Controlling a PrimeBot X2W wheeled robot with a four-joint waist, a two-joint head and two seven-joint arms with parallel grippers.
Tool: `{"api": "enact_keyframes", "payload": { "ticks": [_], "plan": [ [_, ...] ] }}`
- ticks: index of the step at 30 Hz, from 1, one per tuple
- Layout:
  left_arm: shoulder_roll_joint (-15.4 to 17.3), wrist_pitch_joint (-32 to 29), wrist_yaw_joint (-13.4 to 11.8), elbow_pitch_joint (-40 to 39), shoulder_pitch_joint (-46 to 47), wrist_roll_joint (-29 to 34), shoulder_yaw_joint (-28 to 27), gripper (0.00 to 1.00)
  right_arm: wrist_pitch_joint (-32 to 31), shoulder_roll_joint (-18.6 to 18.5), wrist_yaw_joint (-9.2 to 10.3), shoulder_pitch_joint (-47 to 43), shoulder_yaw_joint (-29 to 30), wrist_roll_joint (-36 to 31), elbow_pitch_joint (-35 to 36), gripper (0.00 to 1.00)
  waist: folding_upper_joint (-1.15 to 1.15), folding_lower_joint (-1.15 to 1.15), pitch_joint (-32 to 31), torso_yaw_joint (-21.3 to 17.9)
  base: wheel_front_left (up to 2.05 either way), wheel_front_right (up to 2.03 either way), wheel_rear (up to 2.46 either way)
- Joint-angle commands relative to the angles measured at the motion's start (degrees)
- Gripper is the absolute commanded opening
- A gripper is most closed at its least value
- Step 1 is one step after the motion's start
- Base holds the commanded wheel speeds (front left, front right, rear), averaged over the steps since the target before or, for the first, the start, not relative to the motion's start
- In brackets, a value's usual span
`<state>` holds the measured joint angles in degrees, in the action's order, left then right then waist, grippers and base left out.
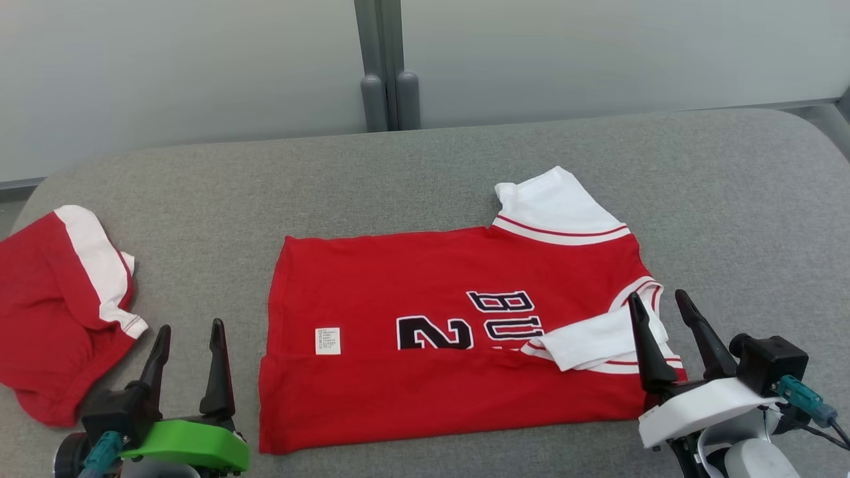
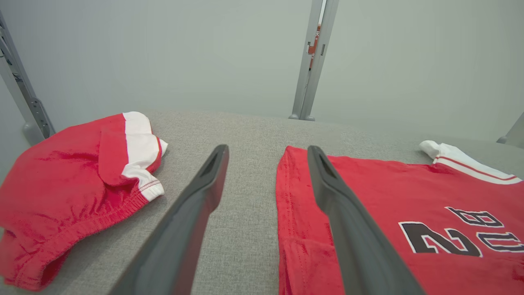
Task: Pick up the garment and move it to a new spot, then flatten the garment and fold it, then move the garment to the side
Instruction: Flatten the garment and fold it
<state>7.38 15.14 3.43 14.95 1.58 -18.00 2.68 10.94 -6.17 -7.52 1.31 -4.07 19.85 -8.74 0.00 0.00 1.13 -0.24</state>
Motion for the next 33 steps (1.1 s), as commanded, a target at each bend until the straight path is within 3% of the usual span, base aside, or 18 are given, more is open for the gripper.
{"api": "enact_keyframes", "payload": {
  "ticks": [1, 12, 27, 33],
  "plan": [
    [-0.12, -0.01, -0.32, -1.14, 0.49, 1.18, -0.73, 1.00, 1.25, 0.12, 0.06, 0.12, -0.29, -1.64, 0.70, 1.00, 0.00, 0.00, -0.22, 0.19, 0.00, 0.00, 0.00],
    [0.38, -0.01, 1.49, -3.64, -2.21, 6.17, -4.14, 1.00, 4.22, 1.45, 0.06, -2.28, -0.40, -6.95, 2.36, 1.00, 0.00, 0.00, -0.61, -0.18, 0.00, 0.00, 0.00],
    [0.39, 0.00, 3.88, -2.12, -3.43, 5.65, -4.93, 1.00, 4.27, 2.45, 0.06, -2.38, 1.34, -7.28, 2.65, 1.00, 0.00, 0.00, -0.37, -0.51, 0.00, 0.00, 0.00],
    [2.19, -0.01, 4.02, 0.45, 1.35, 5.14, -3.75, 1.00, 4.27, 0.68, 0.06, 2.39, 0.45, -8.53, 1.01, 1.00, 0.00, 0.00, 0.89, -0.69, 0.00, 0.00, 0.00]
  ]
}}
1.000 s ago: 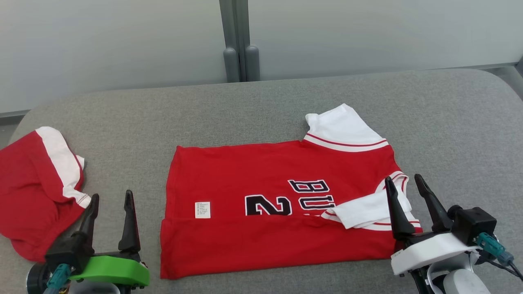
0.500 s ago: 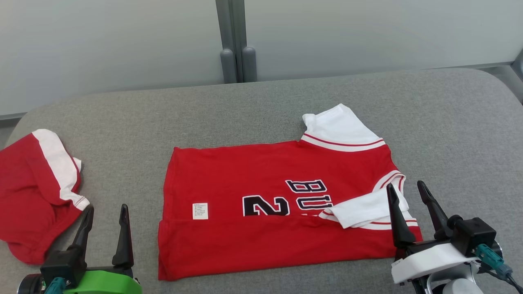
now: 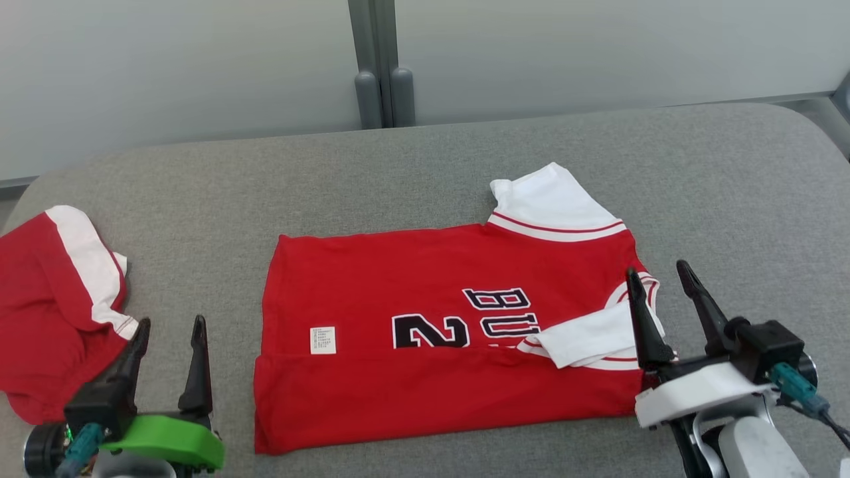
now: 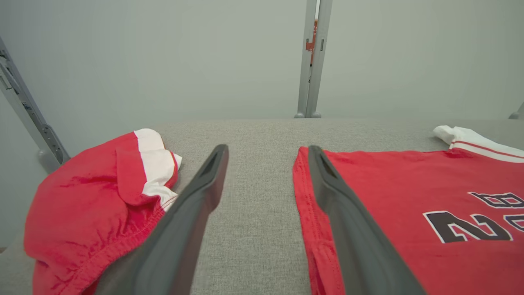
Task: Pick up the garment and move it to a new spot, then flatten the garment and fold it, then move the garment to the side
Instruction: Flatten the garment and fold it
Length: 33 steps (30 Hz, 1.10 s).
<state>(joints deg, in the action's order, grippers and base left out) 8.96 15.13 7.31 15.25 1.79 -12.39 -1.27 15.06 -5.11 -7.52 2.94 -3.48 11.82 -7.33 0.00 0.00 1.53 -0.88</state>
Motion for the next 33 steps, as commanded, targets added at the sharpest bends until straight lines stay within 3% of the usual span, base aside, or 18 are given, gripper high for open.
{"api": "enact_keyframes", "payload": {
  "ticks": [1, 6, 13, 24, 33],
  "plan": [
    [1.23, 0.01, 0.17, 0.86, 2.45, -0.32, 0.84, 1.00, 0.15, -0.85, 0.06, 2.41, -0.37, -0.50, -1.08, 1.00, 0.00, 0.00, 0.97, -0.05, 0.00, 0.00, 0.00],
    [4.68, -0.64, 0.19, 4.40, 11.07, -2.82, 5.48, 1.00, -0.13, -2.82, 0.06, 11.17, -1.35, 0.45, -6.58, 1.00, 0.00, 0.00, 3.73, 0.23, 0.00, 0.00, 0.00],
    [10.13, -5.42, 0.09, 9.61, 25.51, -12.54, 15.96, 1.00, -5.25, -5.45, 0.06, 25.87, -2.37, 2.15, -17.40, 1.00, 0.00, 0.00, 9.34, 0.90, 0.00, 0.00, 0.00],
    [17.07, -21.02, 0.11, 15.31, 41.99, -34.18, 29.60, 1.00, -15.10, -7.04, 0.07, 47.44, -7.48, 5.56, -34.03, 1.00, 0.00, 0.00, 18.28, 0.48, 0.00, 0.00, 0.00],
    [20.40, -30.12, 0.11, 17.40, 48.01, -44.14, 38.76, 1.00, -15.38, -6.62, 0.07, 58.43, -12.41, 6.33, -45.43, 1.00, 0.00, 0.00, 21.92, 0.51, 0.00, 0.00, 0.00]
  ]
}}
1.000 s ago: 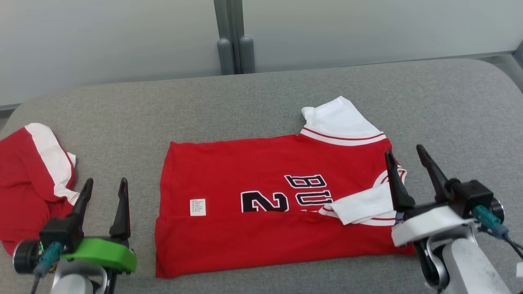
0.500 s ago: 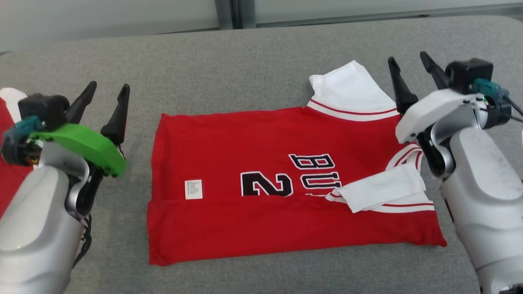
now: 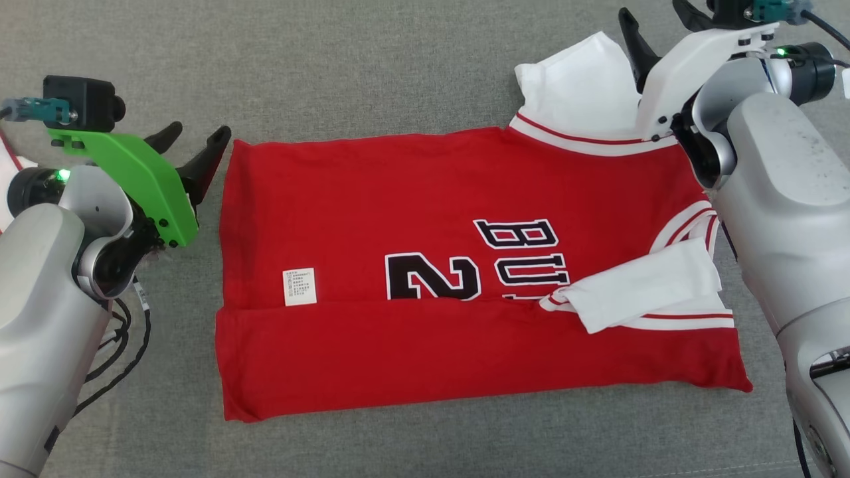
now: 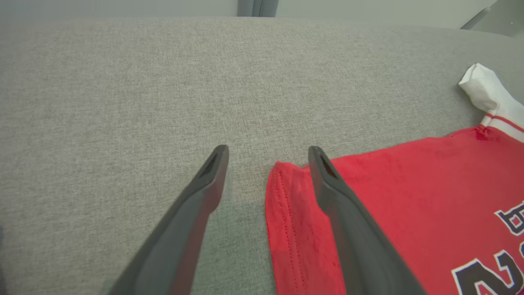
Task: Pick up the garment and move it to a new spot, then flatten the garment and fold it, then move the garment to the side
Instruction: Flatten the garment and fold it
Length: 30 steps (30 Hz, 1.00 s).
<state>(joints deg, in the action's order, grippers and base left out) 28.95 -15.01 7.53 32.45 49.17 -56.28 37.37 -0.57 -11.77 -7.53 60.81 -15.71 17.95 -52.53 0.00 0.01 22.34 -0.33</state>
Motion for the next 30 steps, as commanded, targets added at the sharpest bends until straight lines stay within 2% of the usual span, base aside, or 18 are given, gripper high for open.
{"api": "enact_keyframes", "payload": {
  "ticks": [1, 9, 22, 23, 24, 25, 30],
  "plan": [
    [0.74, -0.37, -0.11, 0.45, 1.05, -0.79, 1.04, 1.00, 0.28, 0.20, 0.08, 1.53, -0.84, 0.31, -1.48, 1.00, 0.00, -0.01, 1.46, -0.08, 0.00, 0.00, 0.00],
    [1.07, -1.23, -0.10, 1.23, 2.50, -6.21, 6.15, 1.00, 3.24, 1.65, 0.08, 6.06, -3.29, 1.71, -8.87, 1.00, 0.00, -0.01, 2.92, -0.01, 0.00, 0.00, 0.00],
    [0.78, -0.03, -0.11, 7.52, 5.26, -9.00, 12.38, 1.00, 6.33, 3.45, 0.08, 10.03, -8.01, 3.86, -14.53, 1.00, 0.00, -0.01, 5.17, -1.83, 0.00, 0.00, 0.00],
    [0.48, -0.49, -0.11, 7.80, 5.23, -9.78, 12.86, 0.77, 6.32, 3.42, 0.08, 10.28, -8.41, 4.06, -14.90, 1.00, 0.00, -0.01, 5.23, -1.80, 0.00, 0.00, 0.00],
    [0.22, -0.83, -0.10, 7.83, 5.23, -10.24, 13.27, 0.22, 6.38, 3.32, 0.08, 10.42, -8.63, 4.28, -15.16, 1.00, 0.00, -0.01, 5.25, -1.73, 0.00, 0.00, 0.00],
    [-0.04, -1.00, -0.10, 7.73, 5.36, -10.57, 13.68, 0.00, 6.41, 3.07, 0.08, 10.62, -8.88, 4.45, -15.57, 1.00, 0.00, -0.01, 5.29, -1.52, 0.00, 0.00, 0.00],
    [0.18, 0.30, -0.10, 6.58, 6.88, -11.24, 14.92, 0.00, 5.65, 2.33, 0.08, 11.66, -10.32, 4.68, -17.24, 1.00, 0.00, -0.01, 5.53, -0.25, 0.00, 0.00, 0.00]
  ]
}}
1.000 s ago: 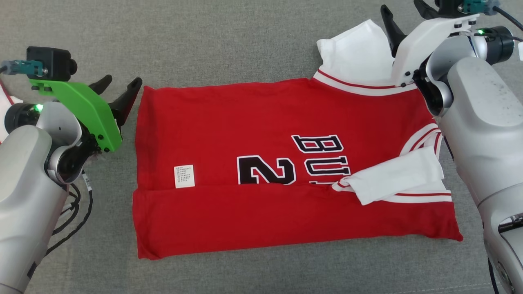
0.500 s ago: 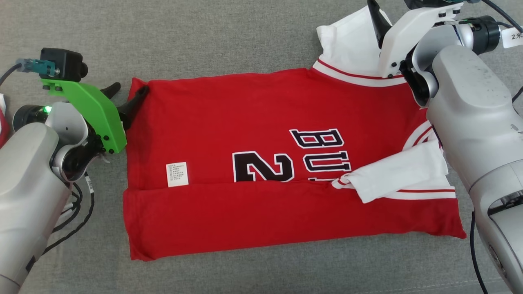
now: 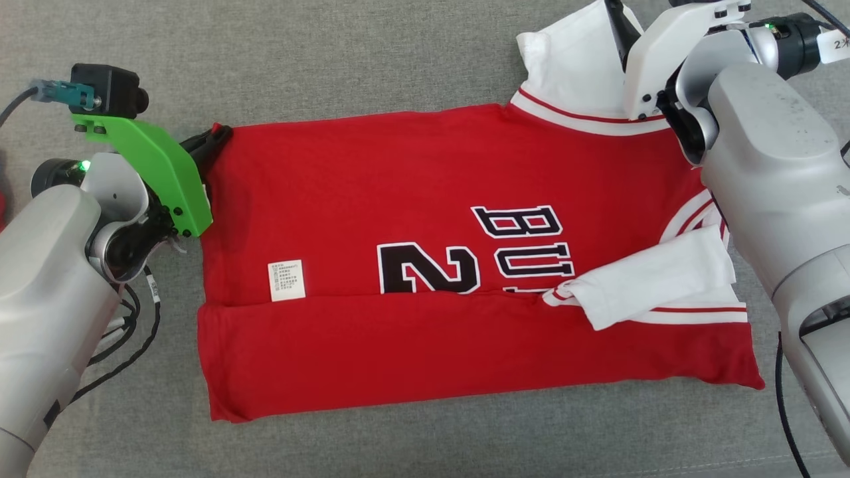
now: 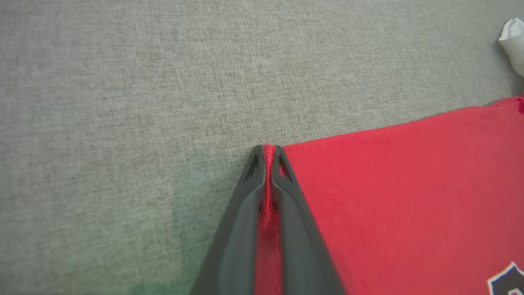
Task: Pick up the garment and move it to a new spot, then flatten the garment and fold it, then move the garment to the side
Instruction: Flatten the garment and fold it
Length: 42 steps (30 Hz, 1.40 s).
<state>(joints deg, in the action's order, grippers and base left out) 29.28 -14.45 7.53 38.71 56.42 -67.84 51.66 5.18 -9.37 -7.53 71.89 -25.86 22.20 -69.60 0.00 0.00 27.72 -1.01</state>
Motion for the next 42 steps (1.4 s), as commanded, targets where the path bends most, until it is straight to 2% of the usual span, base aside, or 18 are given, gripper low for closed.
{"api": "enact_keyframes", "payload": {
  "ticks": [1, 9, 13, 18, 19, 20, 22, 32, 42],
  "plan": [
    [0.00, 0.74, -0.10, 0.20, -0.04, 0.54, 0.84, 0.00, -0.61, -0.21, 0.08, 0.82, -0.52, 0.32, -0.62, 1.00, 0.00, 0.00, 0.24, 0.77, 0.00, 0.00, 0.00],
    [-0.04, 4.76, -0.11, -3.27, 0.90, 0.47, 2.72, 0.00, -4.96, -2.05, 0.09, 2.80, -1.21, -0.11, -3.10, 1.00, 0.00, 0.00, 0.79, 3.58, 0.00, 0.00, 0.00],
    [0.18, 6.19, -0.11, -4.70, 0.56, 0.45, 3.75, 0.00, -9.11, -2.36, 0.09, 2.97, -1.13, 0.02, -3.79, 1.00, 0.00, 0.00, 1.01, 4.18, 0.00, 0.00, 0.00],
    [0.35, 7.39, -0.11, -5.85, 1.16, 0.72, 4.98, 0.00, -10.96, -3.40, 0.09, 3.25, -0.90, -0.67, -4.17, 1.00, 0.00, 0.00, 1.81, 4.77, 0.00, 0.00, 0.00],
    [0.53, 7.87, -0.11, -6.08, 1.39, 0.64, 5.26, 0.00, -12.66, -3.23, 0.09, 2.96, -0.59, -0.68, -4.33, 0.42, 0.00, 0.00, 2.28, 4.84, 0.00, 0.00, 0.00],
    [0.95, 8.51, -0.11, -6.02, 1.48, 0.81, 6.07, 0.00, -13.65, -2.73, 0.10, 2.76, -0.13, -0.03, -4.52, 0.00, 0.00, 0.00, 2.66, 4.83, 0.00, 0.00, 0.00],
    [1.04, 9.05, -0.11, -5.80, 1.40, 0.79, 6.29, 0.00, -13.45, -2.95, 0.11, 3.02, 0.18, 0.03, -4.55, 0.00, 0.00, 0.00, 2.47, 4.68, 0.00, 0.00, 0.00],
    [0.76, 13.03, -0.11, -2.82, -1.45, -0.43, 6.81, 0.00, -4.23, -3.23, 0.10, 0.72, 0.69, 0.72, -3.52, 0.00, 0.00, 0.00, -2.62, 2.12, 0.00, 0.00, 0.00],
    [0.26, 17.29, -0.16, 2.05, -3.50, 0.37, 6.88, 0.00, 2.96, -3.32, 0.10, -6.80, -2.15, 5.46, 2.77, 0.00, 0.00, 0.00, -7.36, -0.48, 0.00, 0.00, 0.00]
  ]
}}
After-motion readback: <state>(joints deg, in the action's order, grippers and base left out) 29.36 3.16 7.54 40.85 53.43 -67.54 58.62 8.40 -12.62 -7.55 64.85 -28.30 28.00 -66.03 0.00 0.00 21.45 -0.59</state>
